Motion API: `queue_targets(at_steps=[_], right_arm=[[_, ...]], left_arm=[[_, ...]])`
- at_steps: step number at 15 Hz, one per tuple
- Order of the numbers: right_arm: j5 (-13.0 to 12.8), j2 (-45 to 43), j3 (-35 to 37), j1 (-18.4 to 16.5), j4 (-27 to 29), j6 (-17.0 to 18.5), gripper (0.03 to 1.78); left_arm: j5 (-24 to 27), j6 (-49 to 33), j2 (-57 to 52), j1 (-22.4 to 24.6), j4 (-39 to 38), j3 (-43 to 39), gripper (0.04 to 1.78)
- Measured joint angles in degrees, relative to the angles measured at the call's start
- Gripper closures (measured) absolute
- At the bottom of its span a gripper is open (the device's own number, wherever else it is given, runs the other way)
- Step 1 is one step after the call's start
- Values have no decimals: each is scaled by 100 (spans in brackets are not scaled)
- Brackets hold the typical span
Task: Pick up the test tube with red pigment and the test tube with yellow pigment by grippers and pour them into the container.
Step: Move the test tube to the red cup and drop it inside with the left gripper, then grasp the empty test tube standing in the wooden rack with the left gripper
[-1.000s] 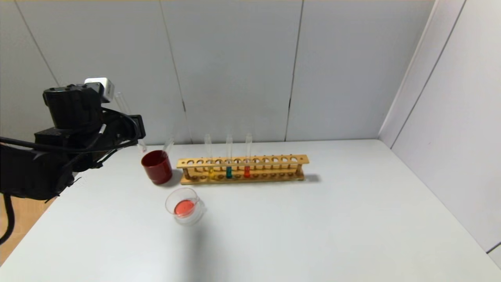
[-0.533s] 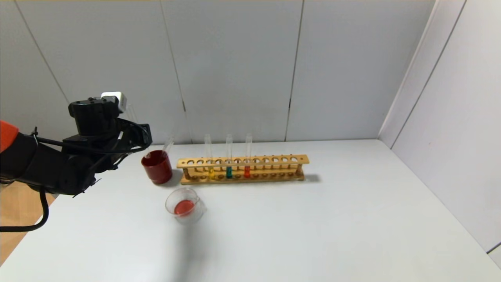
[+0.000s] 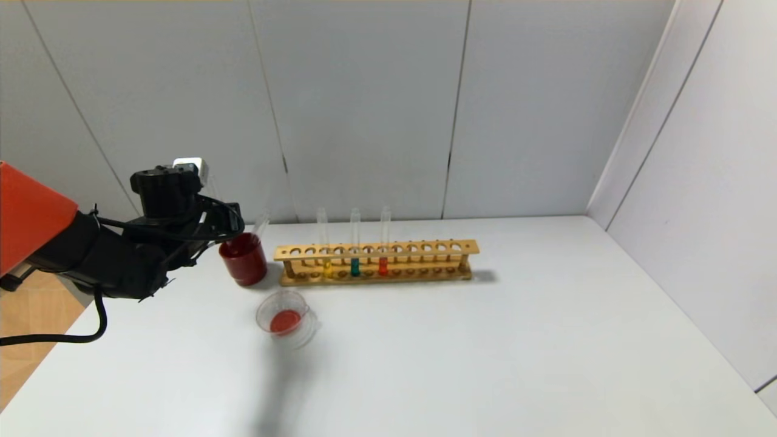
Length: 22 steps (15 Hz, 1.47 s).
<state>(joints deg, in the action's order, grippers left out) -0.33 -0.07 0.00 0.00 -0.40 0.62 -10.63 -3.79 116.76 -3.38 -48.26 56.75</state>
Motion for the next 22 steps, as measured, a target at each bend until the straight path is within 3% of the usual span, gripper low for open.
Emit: queue_targets(at_steps=[9,12,15,19,22], right_arm=[[4,0,0,0,-1,0,6],[0,0,0,0,0,-2,6],[2,0,0,0,0,-2,6],[2,0,0,0,0,0,6],[0,0,0,0,0,0,6]], left_arm=[[18,16,446,49,-2,91,150],[18,16,496,49,-2,91,142],[16,13,510,49,-5,89,109],[18,13,483,43,-5,80,42],[16,5,328,38,-5,59,14]])
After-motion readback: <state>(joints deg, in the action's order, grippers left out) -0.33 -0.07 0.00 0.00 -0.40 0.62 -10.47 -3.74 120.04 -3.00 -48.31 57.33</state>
